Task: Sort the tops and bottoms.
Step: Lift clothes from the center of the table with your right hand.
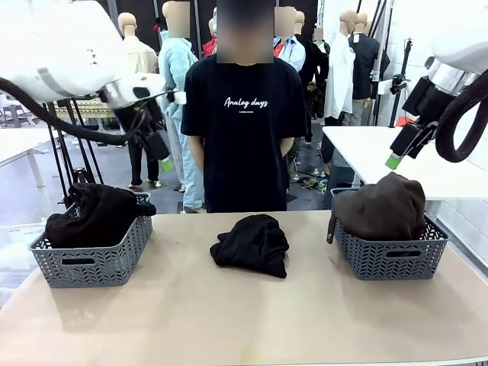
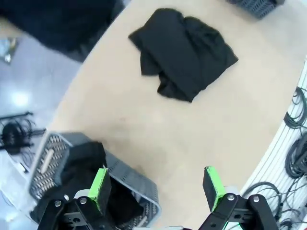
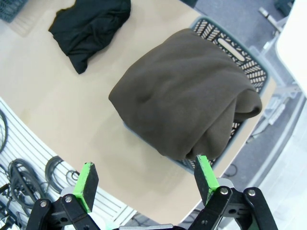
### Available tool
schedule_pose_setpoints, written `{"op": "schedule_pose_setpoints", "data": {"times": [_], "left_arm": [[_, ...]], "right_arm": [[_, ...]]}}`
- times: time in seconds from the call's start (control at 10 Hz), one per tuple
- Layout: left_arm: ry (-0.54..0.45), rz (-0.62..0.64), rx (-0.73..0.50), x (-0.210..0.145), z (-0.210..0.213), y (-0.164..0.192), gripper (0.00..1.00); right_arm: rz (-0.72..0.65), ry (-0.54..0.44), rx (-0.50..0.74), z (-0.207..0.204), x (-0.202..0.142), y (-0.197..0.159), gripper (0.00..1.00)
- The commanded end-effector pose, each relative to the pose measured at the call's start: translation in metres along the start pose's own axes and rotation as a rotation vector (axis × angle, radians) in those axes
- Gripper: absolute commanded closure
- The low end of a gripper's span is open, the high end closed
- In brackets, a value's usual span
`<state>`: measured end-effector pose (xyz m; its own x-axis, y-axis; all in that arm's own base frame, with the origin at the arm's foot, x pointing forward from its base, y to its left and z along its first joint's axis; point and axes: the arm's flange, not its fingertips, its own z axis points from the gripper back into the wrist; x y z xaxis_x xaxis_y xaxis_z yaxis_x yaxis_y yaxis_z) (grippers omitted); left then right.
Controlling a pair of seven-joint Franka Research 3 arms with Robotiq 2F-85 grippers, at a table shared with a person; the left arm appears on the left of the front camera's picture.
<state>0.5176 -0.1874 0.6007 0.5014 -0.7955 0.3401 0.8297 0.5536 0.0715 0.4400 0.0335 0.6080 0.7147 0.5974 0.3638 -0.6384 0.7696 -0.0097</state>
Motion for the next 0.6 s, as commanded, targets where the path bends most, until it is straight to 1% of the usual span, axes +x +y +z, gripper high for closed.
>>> {"op": "schedule_pose_setpoints", "data": {"times": [0.0, 0.2, 0.3, 0.4, 0.5], "left_arm": [[-0.081, -0.078, 0.009, 0.01, 0.021, 0.01, 0.0], [-0.131, -0.122, 0.022, 0.01, 0.038, -0.005, 0.0], [-0.152, -0.121, 0.024, 0.005, 0.041, -0.01, 0.0], [-0.205, -0.104, -0.024, -0.004, 0.039, -0.01, 0.0], [-0.203, -0.091, -0.085, -0.003, 0.03, -0.008, 0.0]], "right_arm": [[-0.005, 0.013, -0.011, -0.001, -0.001, 0.001, 0.0], [-0.005, 0.013, -0.011, -0.001, -0.001, 0.001, 0.0], [-0.005, 0.013, -0.011, -0.001, -0.001, 0.001, 0.0], [-0.005, 0.013, -0.011, -0.001, -0.001, 0.001, 0.0], [-0.005, 0.013, -0.011, -0.001, -0.001, 0.001, 0.0]]}}
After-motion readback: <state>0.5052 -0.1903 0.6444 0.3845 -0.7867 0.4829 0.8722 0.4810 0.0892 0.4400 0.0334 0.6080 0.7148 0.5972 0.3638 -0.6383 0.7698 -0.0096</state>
